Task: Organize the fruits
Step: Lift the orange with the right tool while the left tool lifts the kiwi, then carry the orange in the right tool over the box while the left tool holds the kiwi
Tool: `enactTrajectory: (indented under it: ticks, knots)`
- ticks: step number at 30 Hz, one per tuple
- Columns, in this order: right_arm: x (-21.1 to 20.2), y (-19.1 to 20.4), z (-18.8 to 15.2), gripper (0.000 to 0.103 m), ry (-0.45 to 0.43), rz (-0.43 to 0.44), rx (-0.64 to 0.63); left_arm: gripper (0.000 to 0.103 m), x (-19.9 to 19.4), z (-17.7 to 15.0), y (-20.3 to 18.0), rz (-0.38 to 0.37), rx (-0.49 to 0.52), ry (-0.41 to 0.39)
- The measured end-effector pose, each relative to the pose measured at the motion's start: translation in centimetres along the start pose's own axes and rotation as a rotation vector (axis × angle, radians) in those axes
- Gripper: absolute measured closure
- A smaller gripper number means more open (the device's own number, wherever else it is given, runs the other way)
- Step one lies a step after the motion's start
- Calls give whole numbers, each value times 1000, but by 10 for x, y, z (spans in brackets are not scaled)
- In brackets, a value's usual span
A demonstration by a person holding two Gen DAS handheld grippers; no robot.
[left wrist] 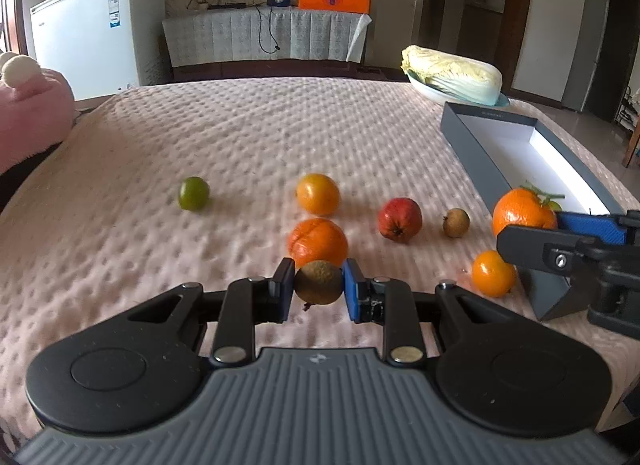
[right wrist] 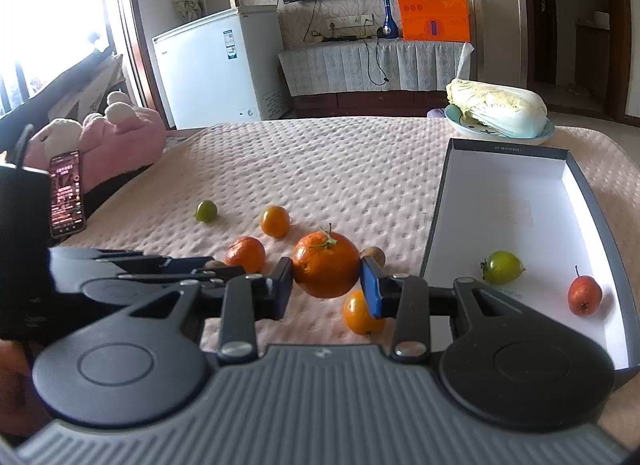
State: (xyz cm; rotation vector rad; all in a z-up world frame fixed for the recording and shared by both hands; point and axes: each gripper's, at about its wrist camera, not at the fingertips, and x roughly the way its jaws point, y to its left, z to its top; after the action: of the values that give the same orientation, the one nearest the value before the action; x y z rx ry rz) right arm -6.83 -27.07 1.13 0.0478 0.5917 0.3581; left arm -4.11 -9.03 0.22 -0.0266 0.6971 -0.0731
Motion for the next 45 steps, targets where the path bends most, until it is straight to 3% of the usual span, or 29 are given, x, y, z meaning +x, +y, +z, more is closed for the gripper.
enactTrajectory:
  ticks: [13,45]
  knots:
    - [3,8,-4,64,19,39,-32,72,-15,4,15,31,-7,-27]
    - [4,6,-6,64,32,38,-37,72,-16,6,12,42,-10,-27]
